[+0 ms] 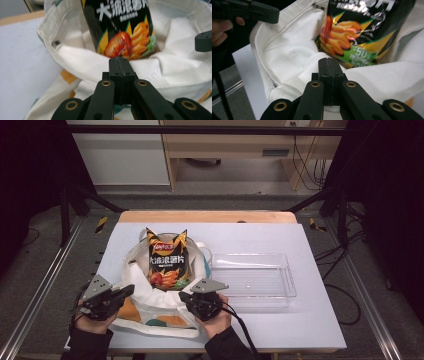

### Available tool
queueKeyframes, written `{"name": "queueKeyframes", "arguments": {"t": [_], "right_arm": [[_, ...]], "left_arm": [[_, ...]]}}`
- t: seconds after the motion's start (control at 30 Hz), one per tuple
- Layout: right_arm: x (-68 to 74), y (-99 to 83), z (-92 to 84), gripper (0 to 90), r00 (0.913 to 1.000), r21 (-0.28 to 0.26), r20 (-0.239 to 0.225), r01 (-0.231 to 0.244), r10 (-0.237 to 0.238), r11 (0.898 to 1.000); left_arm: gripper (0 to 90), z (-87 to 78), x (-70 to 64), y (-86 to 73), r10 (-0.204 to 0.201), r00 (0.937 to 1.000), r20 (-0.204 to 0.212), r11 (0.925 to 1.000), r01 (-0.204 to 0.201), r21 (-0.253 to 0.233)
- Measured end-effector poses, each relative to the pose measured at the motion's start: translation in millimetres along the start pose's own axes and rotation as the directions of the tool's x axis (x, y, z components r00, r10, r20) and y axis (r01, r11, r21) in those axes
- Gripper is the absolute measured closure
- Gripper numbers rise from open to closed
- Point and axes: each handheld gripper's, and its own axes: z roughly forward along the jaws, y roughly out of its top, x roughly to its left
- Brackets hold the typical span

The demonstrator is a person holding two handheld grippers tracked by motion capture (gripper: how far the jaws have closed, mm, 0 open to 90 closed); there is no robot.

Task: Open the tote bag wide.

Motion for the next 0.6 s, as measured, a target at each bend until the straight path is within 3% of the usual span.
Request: {"name": "queueKeyframes", "arguments": {"t": [0.27, 0.6], "right_arm": [[1.4, -19.1, 7.9, 90.0, 0.9997, 0.033, 0.004, -0.026, 0.026, 0.999], [-1.5, -39.4, 16.2, 90.0, 0.9982, 0.062, 0.013, -0.060, 0.059, 0.996]], "left_arm": [[89.8, 13.7, -0.1, -21.3, 0.007, 1.0000, -0.003, 0.9960, -0.006, 0.089], [89.7, 28.9, -1.1, -33.0, 0.046, 0.9987, -0.019, 0.9848, -0.043, 0.168]]}}
